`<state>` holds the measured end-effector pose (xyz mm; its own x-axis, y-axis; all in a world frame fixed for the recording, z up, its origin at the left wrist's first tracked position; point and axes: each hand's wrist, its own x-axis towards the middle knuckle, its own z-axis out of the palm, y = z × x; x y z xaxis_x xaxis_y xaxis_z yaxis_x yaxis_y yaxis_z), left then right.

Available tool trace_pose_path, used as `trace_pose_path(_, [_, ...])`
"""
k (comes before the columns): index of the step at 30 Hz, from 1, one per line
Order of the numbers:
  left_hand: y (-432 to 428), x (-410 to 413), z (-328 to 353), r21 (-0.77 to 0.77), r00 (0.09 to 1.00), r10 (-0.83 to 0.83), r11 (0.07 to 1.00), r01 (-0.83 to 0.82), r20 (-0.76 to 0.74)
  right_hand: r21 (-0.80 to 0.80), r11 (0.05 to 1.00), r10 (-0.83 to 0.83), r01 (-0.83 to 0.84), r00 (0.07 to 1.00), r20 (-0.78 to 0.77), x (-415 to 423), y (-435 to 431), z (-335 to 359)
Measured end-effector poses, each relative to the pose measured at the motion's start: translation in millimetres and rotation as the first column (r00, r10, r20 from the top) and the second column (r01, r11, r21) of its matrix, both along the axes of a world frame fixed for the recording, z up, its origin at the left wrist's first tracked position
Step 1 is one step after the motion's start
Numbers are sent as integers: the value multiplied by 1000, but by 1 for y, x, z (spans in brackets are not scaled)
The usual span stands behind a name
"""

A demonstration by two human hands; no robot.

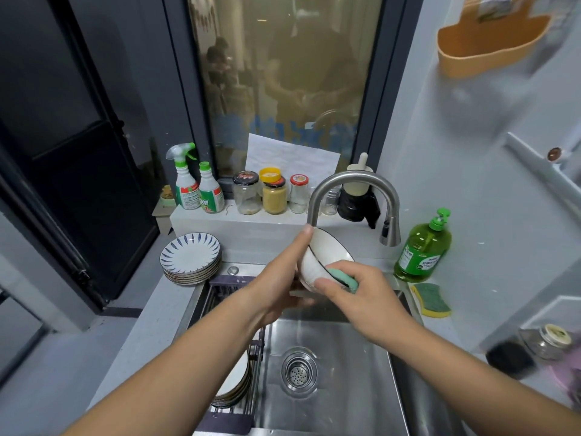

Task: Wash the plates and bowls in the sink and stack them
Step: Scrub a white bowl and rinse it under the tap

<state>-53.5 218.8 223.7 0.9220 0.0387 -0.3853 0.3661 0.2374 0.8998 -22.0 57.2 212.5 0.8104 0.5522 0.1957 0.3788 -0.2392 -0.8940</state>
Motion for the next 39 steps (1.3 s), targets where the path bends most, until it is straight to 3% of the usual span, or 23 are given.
trace_pose_path(4, [-5, -8, -26, -219, 980, 68, 975, -25, 189, 116, 993, 31, -21, 996, -88, -6, 4, 6])
trace_pose_path(7, [-8, -12, -29, -235, 969, 139, 968, -90, 204, 87, 995, 61, -56, 996, -59, -15, 7, 2])
trace_pose_path(10, [-1, -16, -18, -361, 994, 56, 933, -17, 98, -93, 989, 134, -116, 967, 217, -9, -6, -4])
trace_pose_path(12, [5, -16, -15, -461, 997, -76, 885, 69, 4, -254, 953, 264, -165, 865, 426, 3, -18, -6])
trace_pose_path(13, [8, -15, -14, -496, 990, -134, 863, 96, -42, -303, 935, 312, -184, 831, 460, 8, -23, -7])
trace_pose_path(15, [11, -13, -14, -541, 972, -219, 829, 141, -84, -298, 937, 310, -184, 833, 458, 12, -28, -10])
trace_pose_path(17, [10, -14, -19, -522, 968, -247, 831, 191, -39, -224, 962, 234, -156, 893, 385, 4, -25, -14])
trace_pose_path(20, [-2, -20, -31, -475, 984, -155, 862, 178, 87, -11, 997, 83, -83, 990, 110, -13, -13, -19])
trace_pose_path(22, [-10, -22, -39, -422, 990, -78, 898, 120, 116, 30, 999, 42, -44, 998, 56, -16, -5, -17])
trace_pose_path(25, [-12, -24, -34, -437, 989, -46, 893, 104, 139, -31, 998, 65, -62, 986, 152, -21, 3, -11])
trace_pose_path(28, [-6, -22, -29, -543, 985, -32, 831, 119, 167, -136, 988, 115, -78, 949, 294, -21, 3, -12])
trace_pose_path(30, [0, -20, -30, -553, 997, -27, 831, 63, 72, -199, 976, 167, -89, 894, 415, -12, -4, -14])
trace_pose_path(32, [9, -18, -33, -545, 989, -148, 829, 126, 4, -238, 963, 235, -128, 833, 501, -4, -12, -14])
trace_pose_path(35, [18, -14, -38, -543, 942, -336, 788, 290, 14, -196, 966, 248, -170, 826, 506, -1, -15, -19])
trace_pose_path(39, [13, -10, -37, -530, 957, -270, 799, 283, 103, -62, 988, 157, -144, 929, 336, -6, -11, -24])
